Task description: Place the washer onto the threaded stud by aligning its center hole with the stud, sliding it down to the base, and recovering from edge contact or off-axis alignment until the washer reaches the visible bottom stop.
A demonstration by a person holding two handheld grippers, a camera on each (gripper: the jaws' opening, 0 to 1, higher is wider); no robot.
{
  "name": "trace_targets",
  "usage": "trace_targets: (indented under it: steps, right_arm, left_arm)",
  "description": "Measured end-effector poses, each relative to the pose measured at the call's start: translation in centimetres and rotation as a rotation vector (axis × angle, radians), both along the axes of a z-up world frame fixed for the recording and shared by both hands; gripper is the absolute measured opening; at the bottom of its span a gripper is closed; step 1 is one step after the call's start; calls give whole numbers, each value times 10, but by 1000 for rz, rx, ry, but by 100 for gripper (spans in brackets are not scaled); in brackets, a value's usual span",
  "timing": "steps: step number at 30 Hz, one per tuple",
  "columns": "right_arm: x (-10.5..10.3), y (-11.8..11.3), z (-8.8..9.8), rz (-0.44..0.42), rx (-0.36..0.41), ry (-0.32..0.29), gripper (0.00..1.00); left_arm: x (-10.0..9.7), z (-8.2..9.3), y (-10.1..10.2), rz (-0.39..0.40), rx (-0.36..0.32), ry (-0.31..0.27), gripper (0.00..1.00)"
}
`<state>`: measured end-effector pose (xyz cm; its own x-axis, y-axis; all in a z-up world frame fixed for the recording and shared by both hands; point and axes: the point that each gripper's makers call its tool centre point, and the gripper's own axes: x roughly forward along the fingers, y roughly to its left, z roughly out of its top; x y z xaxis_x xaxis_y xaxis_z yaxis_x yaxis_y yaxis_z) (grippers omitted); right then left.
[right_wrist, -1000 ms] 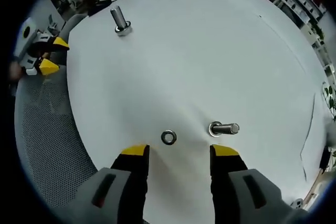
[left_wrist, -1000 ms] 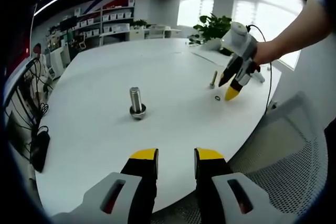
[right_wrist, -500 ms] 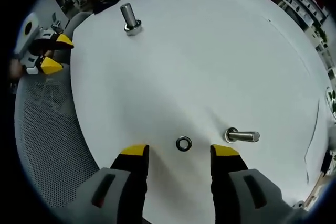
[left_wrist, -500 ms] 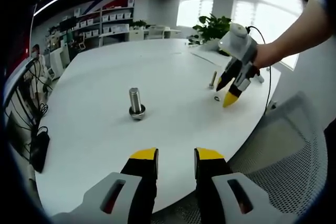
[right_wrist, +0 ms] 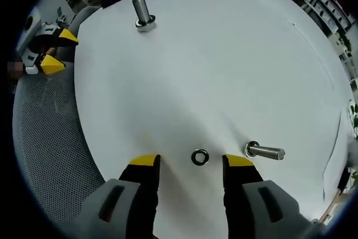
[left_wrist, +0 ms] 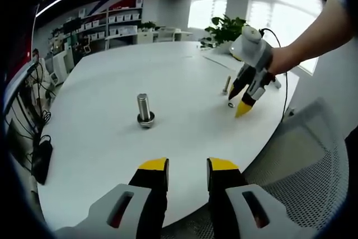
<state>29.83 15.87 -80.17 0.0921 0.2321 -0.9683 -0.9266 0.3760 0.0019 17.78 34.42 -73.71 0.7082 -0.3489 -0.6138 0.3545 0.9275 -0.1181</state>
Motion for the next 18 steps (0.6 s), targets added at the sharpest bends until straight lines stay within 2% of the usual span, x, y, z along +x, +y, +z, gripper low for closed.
trace_targets:
  steps: [10, 18]
  right_arm:
    - [4, -2, 0, 13, -3, -2, 41]
    - [3, 0, 2, 54, -25, 2, 29]
  left_arm:
    - [0, 0, 1, 6, 3, 0, 25]
    - [1, -1, 2, 8, 8, 3, 25]
